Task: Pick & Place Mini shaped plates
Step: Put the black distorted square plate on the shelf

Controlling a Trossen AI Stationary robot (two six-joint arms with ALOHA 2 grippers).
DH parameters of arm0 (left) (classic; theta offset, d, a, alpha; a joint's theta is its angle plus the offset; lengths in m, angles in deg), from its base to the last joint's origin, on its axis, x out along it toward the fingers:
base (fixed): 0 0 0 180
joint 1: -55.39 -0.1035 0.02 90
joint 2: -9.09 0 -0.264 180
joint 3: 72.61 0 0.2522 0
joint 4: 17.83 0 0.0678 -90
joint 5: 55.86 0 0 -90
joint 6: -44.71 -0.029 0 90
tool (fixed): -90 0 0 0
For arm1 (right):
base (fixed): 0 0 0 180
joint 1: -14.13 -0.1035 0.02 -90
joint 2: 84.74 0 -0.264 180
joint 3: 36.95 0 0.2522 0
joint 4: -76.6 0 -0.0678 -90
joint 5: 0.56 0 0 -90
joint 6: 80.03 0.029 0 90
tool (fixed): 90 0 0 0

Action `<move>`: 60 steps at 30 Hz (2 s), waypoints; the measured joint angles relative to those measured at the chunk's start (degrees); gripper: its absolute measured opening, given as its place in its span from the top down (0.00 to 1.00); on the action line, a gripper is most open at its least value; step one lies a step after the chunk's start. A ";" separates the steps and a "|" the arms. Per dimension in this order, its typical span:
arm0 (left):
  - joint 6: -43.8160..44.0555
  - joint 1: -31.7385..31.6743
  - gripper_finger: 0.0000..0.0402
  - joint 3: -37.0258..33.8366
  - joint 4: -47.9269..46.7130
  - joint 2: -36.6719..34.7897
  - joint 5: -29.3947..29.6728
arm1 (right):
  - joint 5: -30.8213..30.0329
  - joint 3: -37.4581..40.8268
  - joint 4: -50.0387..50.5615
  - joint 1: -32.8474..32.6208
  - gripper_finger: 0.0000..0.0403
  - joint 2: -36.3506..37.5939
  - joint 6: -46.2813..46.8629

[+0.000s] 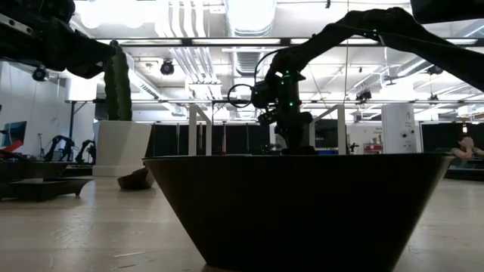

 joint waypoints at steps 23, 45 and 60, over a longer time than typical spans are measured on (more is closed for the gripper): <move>0.04 0.00 1.00 0.00 0.02 0.00 0.00 | -0.17 3.23 -2.21 0.00 0.98 0.04 -2.03; 0.07 0.00 1.00 0.00 0.03 0.00 0.00 | -3.15 3.27 -2.10 -0.02 0.97 0.11 -0.67; 0.35 0.00 1.00 0.00 0.04 0.00 -0.01 | -3.17 3.06 -1.50 -0.02 0.71 0.11 -0.92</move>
